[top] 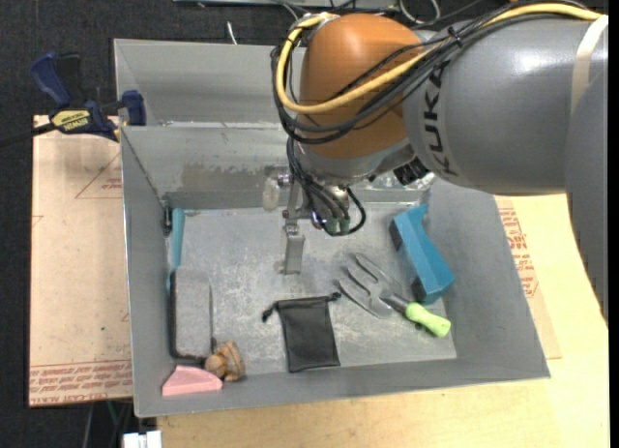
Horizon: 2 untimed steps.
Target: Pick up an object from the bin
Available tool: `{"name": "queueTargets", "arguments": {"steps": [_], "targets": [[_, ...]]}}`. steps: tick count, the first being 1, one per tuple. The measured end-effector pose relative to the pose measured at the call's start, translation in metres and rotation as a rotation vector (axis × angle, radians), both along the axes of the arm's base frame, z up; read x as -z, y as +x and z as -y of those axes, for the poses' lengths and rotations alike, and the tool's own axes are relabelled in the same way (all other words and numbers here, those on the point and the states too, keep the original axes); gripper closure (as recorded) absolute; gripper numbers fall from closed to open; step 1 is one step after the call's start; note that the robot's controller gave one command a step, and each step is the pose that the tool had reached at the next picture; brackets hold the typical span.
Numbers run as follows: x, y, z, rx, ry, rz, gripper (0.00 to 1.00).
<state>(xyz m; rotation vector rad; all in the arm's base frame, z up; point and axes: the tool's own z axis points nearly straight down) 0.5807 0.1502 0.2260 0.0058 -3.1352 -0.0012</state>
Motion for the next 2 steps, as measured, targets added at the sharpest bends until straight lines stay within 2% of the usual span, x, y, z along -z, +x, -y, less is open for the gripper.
{"name": "queueTargets", "arguments": {"steps": [1,2], "targets": [[-0.005,0.002,0.001,0.003,0.001,0.007,0.00],[0.015,-0.031,0.023,-0.190,0.003,0.010,0.00]]}}
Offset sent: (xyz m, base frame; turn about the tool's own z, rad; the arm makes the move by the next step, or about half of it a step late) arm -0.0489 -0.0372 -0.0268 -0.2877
